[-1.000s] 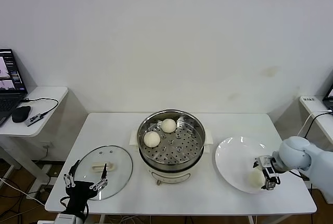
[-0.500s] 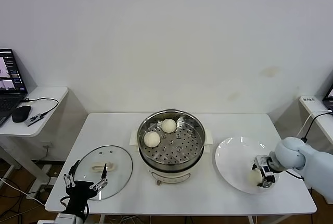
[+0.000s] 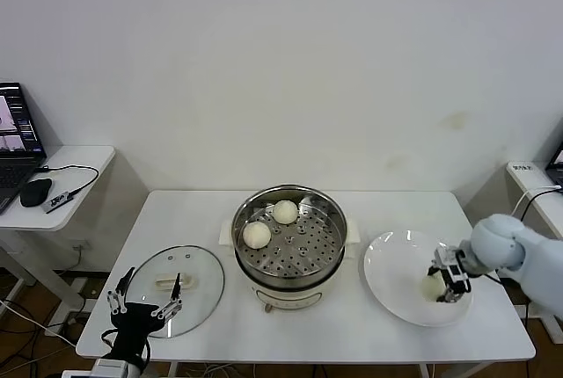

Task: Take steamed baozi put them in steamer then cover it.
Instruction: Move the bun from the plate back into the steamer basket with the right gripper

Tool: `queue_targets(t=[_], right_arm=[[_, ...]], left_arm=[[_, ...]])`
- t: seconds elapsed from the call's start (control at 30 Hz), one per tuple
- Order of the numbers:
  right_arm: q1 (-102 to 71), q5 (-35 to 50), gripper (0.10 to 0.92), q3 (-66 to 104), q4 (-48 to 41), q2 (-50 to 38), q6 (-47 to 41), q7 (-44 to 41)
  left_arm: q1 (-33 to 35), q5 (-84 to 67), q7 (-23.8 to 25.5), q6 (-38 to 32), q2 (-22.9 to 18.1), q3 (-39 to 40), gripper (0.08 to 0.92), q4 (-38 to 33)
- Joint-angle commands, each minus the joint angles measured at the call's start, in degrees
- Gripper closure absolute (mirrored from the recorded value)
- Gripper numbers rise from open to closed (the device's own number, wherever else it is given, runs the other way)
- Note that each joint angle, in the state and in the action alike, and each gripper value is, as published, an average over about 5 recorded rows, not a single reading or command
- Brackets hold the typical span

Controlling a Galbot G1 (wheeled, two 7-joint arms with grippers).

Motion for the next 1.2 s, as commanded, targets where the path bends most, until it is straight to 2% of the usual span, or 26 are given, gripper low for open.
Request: queue_targets(t=[0.03, 0.33, 0.6, 0.93, 1.2], right_arm=[[17.33, 7.31, 0.397, -5.82, 2.23, -0.87, -0.46, -1.52], [37.35, 13.17, 0.397, -19.83, 2.34, 4.32, -1.41, -1.38], [48.96, 18.54, 0.397, -28.68, 2.21, 16.10, -2.81, 0.01], [46.51, 22.29, 0.397, -30.08, 0.62, 30.27, -2.25, 3.27], [39.53, 19.72, 0.397, -31.20, -0.39, 37.21, 2.65, 5.99]], left_arm=[[-0.10, -0.25, -0.03, 0.00, 0.46, 0.00, 0.177, -0.25], [-0.73, -0.61, 0.01, 0.13, 0.98, 0.01, 0.177, -0.53], [-1.00, -0.97, 0.00, 0.12, 0.98, -0.36, 0.177, -0.17], [-1.04, -1.62, -0.03, 0.12, 0.85, -2.05, 0.177, 0.55], [-0.95, -1.99, -0.08, 0.06, 0.20, -3.70, 0.177, 0.72]])
